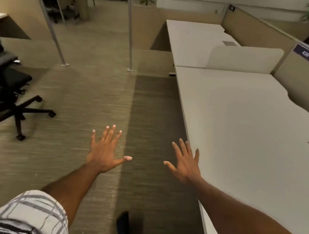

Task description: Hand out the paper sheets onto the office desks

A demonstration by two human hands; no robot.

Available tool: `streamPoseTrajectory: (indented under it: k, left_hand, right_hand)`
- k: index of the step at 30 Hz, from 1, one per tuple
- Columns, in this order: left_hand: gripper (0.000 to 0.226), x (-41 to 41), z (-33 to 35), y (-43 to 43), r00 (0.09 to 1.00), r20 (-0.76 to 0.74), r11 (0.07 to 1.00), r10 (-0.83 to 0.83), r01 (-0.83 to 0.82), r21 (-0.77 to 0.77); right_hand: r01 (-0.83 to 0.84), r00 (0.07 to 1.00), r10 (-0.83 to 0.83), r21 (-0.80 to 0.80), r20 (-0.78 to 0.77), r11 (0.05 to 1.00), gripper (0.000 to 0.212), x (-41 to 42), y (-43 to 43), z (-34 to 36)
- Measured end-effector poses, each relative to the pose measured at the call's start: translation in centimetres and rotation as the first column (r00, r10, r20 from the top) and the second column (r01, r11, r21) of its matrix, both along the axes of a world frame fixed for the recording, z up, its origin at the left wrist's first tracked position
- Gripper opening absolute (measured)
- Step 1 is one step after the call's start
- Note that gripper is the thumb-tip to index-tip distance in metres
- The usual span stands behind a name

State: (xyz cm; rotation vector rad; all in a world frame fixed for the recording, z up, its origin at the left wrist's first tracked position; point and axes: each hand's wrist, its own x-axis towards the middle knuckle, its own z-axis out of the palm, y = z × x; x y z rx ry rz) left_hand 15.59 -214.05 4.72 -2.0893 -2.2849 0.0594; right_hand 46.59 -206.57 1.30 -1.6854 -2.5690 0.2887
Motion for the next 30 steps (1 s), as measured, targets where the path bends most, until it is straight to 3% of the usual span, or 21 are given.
streamPoseTrajectory:
  k: [9, 17, 25, 30]
  left_hand:
    - [0.117, -10.4, -3.1, 21.3, 0.999, 0.033, 0.998, -0.016, 0.018, -0.059]
    - [0.122, -17.9, -2.0, 40.8, 0.993, 0.059, 0.994, -0.107, 0.109, -0.031]
    - [0.118, -23.4, -4.2, 59.9, 0.983, 0.062, 0.981, -0.173, 0.178, -0.077]
    - [0.120, -26.4, -3.2, 73.1, 0.974, 0.085, 0.976, -0.212, 0.215, -0.027]
  right_hand:
    - [0.040, 0.996, -0.042, 0.026, 0.083, 0.999, 0.086, -8.3, 20.8, -0.8]
    - [0.104, 0.994, -0.106, 0.053, 0.035, 0.993, 0.085, -15.2, 38.2, 0.6]
    - [0.126, 0.992, -0.126, -0.010, 0.006, 0.992, 0.092, -20.2, 56.9, -2.7]
    - [0.141, 0.990, -0.143, -0.057, -0.019, 0.988, 0.096, -23.4, 69.4, -2.3]
